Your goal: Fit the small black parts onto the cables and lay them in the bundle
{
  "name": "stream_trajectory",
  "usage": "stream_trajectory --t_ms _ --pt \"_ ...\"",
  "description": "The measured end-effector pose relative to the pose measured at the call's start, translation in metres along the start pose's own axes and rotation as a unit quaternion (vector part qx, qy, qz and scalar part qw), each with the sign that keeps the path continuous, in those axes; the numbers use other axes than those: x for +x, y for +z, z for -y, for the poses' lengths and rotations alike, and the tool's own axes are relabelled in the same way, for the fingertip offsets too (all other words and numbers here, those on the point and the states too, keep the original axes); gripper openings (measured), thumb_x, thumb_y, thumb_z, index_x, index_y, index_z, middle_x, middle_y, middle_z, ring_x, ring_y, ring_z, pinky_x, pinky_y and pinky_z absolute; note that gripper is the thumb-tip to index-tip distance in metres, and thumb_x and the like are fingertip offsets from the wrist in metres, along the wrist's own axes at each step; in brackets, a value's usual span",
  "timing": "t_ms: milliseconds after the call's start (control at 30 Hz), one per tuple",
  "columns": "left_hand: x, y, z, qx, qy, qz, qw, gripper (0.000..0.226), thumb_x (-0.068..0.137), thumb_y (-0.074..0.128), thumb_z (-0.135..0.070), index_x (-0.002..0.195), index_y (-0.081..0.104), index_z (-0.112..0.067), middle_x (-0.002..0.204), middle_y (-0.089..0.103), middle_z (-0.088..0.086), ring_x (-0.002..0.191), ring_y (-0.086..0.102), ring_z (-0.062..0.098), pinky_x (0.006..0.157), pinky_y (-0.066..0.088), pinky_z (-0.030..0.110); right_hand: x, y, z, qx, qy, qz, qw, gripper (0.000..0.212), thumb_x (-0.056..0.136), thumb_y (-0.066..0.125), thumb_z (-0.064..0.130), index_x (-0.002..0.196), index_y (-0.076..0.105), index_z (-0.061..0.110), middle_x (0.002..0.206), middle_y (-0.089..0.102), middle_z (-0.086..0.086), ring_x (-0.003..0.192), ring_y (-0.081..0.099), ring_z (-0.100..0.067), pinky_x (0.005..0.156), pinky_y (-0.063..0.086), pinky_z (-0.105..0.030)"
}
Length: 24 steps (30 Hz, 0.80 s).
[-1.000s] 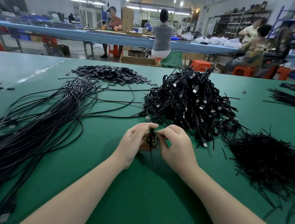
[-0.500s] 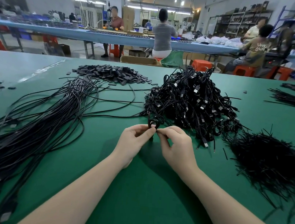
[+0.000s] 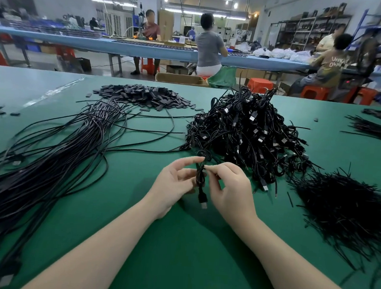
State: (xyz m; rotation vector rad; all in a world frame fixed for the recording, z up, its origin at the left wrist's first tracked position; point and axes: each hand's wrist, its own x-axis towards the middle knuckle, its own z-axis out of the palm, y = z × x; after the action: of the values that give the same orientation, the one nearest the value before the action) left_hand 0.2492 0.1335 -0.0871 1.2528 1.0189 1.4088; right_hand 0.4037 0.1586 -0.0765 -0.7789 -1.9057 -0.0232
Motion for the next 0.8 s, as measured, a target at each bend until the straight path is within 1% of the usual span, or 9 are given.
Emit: stream_trajectory --t_ms 100,200,267,400,467,533,600,700,800 --pt "0.001 0.000 0.003 0.113 0.039 -0.048 0.992 0.046 0.084 0.069 -0.001 0.096 0.073 -0.045 0.104 0.062 -0.003 0.088 0.058 0.003 0.084 0.047 0.017 0.001 0.001 0.002 0.000 -0.001 -0.002 1.000 0.009 0.083 0.063 0.003 0.086 0.071 0.001 0.075 0.065 -0.007 0.069 0.061 -0.026 0.062 0.052 -0.037" --pt "0.000 0.004 0.001 0.098 0.029 -0.070 0.992 0.010 0.082 0.075 -0.025 0.088 0.076 -0.032 0.105 0.065 -0.004 0.099 0.060 0.003 0.088 0.044 0.015 0.001 0.000 0.003 -0.004 -0.009 -0.009 1.000 0.010 0.082 0.063 0.001 0.087 0.071 0.002 0.076 0.066 -0.006 0.070 0.062 -0.026 0.065 0.052 -0.036" --pt "0.000 0.005 0.000 0.053 -0.001 -0.052 0.997 0.010 0.084 0.072 -0.028 0.092 0.074 -0.023 0.090 0.073 0.000 0.087 0.065 0.012 0.076 0.048 0.018 0.001 0.000 0.003 -0.017 -0.014 -0.003 1.000 0.009 0.083 0.063 0.001 0.087 0.071 0.001 0.076 0.065 -0.007 0.070 0.061 -0.027 0.066 0.052 -0.038" --pt "0.003 0.002 -0.003 0.005 -0.038 -0.057 0.998 0.030 0.088 0.067 -0.031 0.115 0.052 -0.034 0.068 0.068 0.002 0.060 0.060 0.015 0.053 0.047 0.022 0.001 0.000 0.004 -0.056 -0.057 0.006 0.997 0.011 0.080 0.063 -0.003 0.084 0.072 0.000 0.073 0.064 -0.009 0.067 0.061 -0.031 0.064 0.052 -0.040" --pt "0.002 0.001 -0.005 -0.022 -0.048 -0.055 0.997 0.022 0.092 0.062 -0.023 0.110 0.053 -0.033 0.060 0.063 0.001 0.048 0.055 0.015 0.044 0.043 0.022 0.001 0.001 0.006 -0.080 -0.089 0.010 0.993 0.014 0.077 0.062 -0.004 0.084 0.073 0.001 0.072 0.064 -0.008 0.066 0.062 -0.031 0.063 0.052 -0.038" --pt "0.001 0.001 -0.008 -0.050 -0.057 -0.039 0.996 0.016 0.095 0.056 -0.017 0.092 0.062 -0.031 0.058 0.059 0.001 0.045 0.053 0.014 0.041 0.040 0.020 0.001 0.003 0.007 -0.089 -0.101 0.010 0.991 0.014 0.077 0.063 -0.003 0.086 0.073 0.002 0.072 0.064 -0.008 0.066 0.062 -0.030 0.064 0.050 -0.036" --pt "0.001 0.001 -0.009 -0.070 -0.067 -0.028 0.995 0.030 0.095 0.050 -0.011 0.082 0.069 -0.031 0.065 0.061 0.000 0.052 0.058 0.014 0.047 0.045 0.021 0.001 0.004 0.006 -0.082 -0.087 0.001 0.993 0.014 0.074 0.066 -0.004 0.085 0.073 0.002 0.074 0.064 -0.008 0.067 0.062 -0.029 0.068 0.046 -0.035" --pt "0.001 0.001 -0.007 -0.047 -0.066 -0.007 0.997 0.044 0.092 0.042 -0.002 0.093 0.074 -0.033 0.079 0.067 -0.002 0.070 0.062 0.010 0.061 0.050 0.020 0.000 0.003 0.000 -0.059 -0.038 0.001 0.997 0.014 0.073 0.069 -0.008 0.084 0.072 0.001 0.076 0.064 -0.009 0.069 0.062 -0.030 0.068 0.050 -0.038" --pt "0.001 0.002 -0.002 -0.004 -0.021 -0.024 0.999 0.044 0.090 0.057 0.004 0.097 0.076 -0.035 0.098 0.067 0.003 0.084 0.062 0.012 0.077 0.052 0.020 0.000 0.001 -0.001 -0.045 -0.023 0.000 0.999 0.009 0.077 0.067 -0.004 0.084 0.071 0.001 0.075 0.064 -0.008 0.069 0.061 -0.029 0.066 0.051 -0.037"
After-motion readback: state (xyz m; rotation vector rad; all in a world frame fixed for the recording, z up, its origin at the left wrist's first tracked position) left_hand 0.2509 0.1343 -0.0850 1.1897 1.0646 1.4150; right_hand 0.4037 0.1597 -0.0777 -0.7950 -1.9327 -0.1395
